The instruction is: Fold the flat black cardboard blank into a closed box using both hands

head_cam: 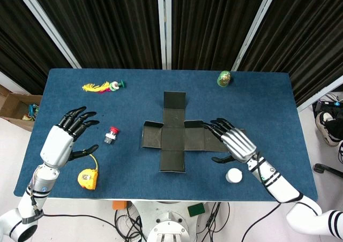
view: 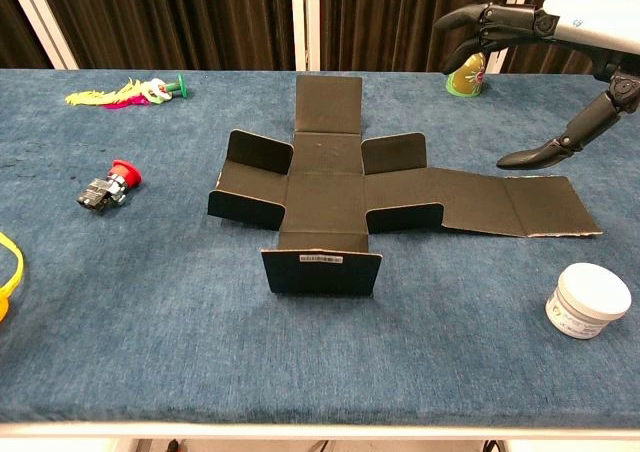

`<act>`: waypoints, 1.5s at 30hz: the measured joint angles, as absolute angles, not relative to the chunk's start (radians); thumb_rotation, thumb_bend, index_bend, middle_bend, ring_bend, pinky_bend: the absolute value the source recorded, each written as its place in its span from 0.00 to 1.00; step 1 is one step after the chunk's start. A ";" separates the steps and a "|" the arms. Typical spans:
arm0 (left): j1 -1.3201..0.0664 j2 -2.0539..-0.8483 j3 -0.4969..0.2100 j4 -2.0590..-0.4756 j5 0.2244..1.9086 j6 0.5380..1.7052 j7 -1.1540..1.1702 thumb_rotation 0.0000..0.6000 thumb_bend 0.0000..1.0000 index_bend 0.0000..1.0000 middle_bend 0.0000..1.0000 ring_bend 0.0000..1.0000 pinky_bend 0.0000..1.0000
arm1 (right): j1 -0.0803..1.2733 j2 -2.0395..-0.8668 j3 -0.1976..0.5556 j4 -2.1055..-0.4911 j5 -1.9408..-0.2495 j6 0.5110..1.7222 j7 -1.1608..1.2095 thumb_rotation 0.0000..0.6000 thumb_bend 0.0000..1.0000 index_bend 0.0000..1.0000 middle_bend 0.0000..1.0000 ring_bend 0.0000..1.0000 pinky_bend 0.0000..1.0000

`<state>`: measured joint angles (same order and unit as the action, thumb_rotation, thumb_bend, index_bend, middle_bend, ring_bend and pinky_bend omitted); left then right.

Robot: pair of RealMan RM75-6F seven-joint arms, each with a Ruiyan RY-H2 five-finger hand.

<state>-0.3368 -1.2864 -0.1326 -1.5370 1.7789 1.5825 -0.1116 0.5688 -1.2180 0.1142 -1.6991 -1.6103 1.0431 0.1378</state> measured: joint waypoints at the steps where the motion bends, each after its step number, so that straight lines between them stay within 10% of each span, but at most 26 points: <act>1: -0.337 -1.286 -0.130 -1.538 1.776 1.578 -0.111 1.00 0.08 0.30 0.22 0.12 0.20 | 0.569 -1.218 0.114 -1.700 -1.604 1.043 0.131 1.00 0.14 0.05 0.22 0.09 0.16; 15: -0.323 -1.269 -0.072 -1.555 1.728 1.502 0.004 1.00 0.08 0.30 0.22 0.12 0.20 | 0.565 -1.211 0.150 -1.775 -1.193 1.003 -0.264 1.00 0.08 0.00 0.13 0.70 0.81; 30: -0.318 -1.276 -0.032 -1.555 1.696 1.451 -0.002 1.00 0.09 0.30 0.22 0.12 0.20 | 0.809 -1.341 0.153 -1.785 -0.514 0.895 -0.588 1.00 0.01 0.00 0.11 0.78 0.92; 45: -0.313 -1.289 -0.022 -1.522 1.689 1.457 -0.065 1.00 0.09 0.30 0.22 0.12 0.20 | 0.899 -1.624 0.165 -1.593 -0.467 1.076 -0.657 1.00 0.00 0.00 0.10 0.80 0.94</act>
<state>-0.3133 -1.2886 -0.0221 -1.5224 1.6890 1.4573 -0.0647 0.8990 -1.6243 0.1652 -1.5934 -0.4666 1.0763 -0.6574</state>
